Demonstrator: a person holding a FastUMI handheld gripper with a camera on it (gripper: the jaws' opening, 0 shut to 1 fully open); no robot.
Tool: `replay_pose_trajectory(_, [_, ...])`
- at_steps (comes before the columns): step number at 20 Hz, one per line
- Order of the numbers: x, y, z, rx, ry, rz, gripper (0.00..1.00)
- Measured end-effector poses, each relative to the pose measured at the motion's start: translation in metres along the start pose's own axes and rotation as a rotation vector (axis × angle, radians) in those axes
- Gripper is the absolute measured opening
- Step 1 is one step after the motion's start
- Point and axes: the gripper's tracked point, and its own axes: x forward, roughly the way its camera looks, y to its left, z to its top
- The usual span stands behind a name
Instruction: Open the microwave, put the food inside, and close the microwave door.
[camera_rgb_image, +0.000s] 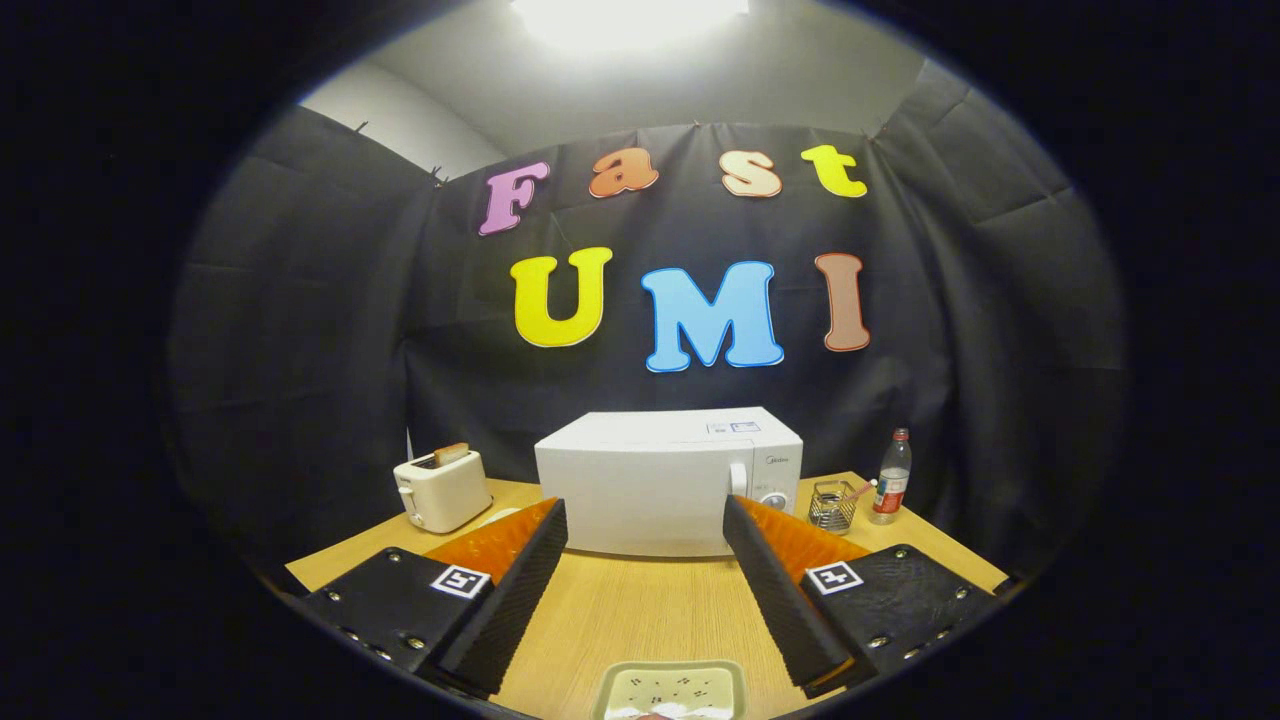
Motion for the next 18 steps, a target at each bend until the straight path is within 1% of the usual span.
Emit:
replay_pose_trajectory(8, [-0.017, 0.002, -0.003, 0.017, -0.01, -0.005, 0.99])
replay_pose_trajectory(12, [-0.025, -0.001, -0.003, 0.001, -0.02, -0.012, 0.99])
replay_pose_trajectory(18, [-0.029, 0.001, -0.003, 0.01, -0.02, -0.006, 0.99])
